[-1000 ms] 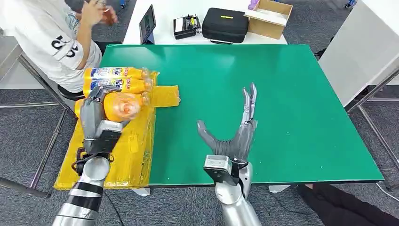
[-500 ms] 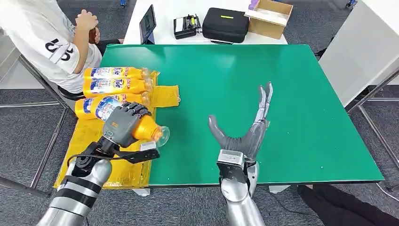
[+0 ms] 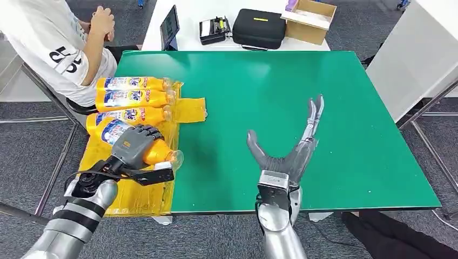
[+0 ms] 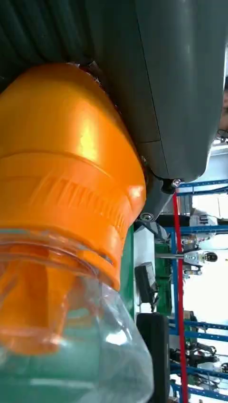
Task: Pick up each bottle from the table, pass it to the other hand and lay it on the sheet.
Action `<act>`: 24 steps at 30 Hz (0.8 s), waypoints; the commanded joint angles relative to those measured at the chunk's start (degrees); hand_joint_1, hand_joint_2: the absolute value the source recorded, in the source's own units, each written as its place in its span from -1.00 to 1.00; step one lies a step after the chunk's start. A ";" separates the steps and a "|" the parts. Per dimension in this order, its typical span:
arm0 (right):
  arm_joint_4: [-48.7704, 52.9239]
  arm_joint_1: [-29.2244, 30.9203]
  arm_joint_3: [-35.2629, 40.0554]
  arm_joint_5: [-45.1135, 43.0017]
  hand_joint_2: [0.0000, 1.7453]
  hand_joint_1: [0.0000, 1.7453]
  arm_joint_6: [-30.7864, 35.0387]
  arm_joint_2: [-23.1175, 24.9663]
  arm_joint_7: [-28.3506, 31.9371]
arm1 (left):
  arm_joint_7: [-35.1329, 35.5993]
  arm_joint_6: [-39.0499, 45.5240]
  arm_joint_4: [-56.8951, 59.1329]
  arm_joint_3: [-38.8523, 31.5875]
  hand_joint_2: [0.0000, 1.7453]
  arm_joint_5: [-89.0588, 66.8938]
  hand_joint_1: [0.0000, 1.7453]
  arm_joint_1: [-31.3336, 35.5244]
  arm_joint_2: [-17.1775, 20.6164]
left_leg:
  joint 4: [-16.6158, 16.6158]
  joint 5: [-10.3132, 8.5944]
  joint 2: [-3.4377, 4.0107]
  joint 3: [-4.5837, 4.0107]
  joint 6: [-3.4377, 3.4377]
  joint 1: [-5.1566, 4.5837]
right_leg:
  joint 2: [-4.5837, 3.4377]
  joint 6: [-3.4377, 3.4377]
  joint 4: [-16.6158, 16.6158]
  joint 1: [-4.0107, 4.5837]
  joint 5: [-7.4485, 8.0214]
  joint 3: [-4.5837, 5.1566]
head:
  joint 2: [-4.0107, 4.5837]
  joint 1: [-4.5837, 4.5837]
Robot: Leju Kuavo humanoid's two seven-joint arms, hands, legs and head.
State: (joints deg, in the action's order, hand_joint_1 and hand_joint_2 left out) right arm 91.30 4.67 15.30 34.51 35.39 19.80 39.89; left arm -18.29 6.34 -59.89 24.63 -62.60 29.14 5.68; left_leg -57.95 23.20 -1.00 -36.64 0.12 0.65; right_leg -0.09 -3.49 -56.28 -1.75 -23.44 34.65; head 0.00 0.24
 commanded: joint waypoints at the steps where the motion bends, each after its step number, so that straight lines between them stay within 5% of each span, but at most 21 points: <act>1: -0.66 0.85 -1.24 -0.33 1.00 -1.00 4.61 0.20 0.11 | 0.18 -0.40 4.33 3.00 1.00 -0.10 1.00 3.51 1.29 | 0.00 0.04 0.02 0.09 0.00 0.04 | 0.03 0.13 0.02 0.07 -0.03 -0.11 | 0.00 0.00; 24: -4.17 -0.07 -2.36 0.00 1.00 -1.00 4.61 0.20 -0.64 | 15.86 -2.02 13.50 1.56 1.00 -3.07 1.00 6.69 -5.17 | 0.01 0.05 -0.04 0.17 0.01 0.05 | 0.09 0.14 0.07 0.09 -0.05 -0.23 | 0.00 0.00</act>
State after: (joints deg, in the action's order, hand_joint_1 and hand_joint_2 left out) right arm 91.08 3.34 14.25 34.23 35.39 19.80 39.80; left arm -3.76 5.22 -54.91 25.66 -66.40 31.73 3.43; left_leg -57.95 23.20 -1.02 -36.65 0.12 0.65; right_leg -0.09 -3.49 -56.27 -1.74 -23.44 34.65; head 0.00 0.24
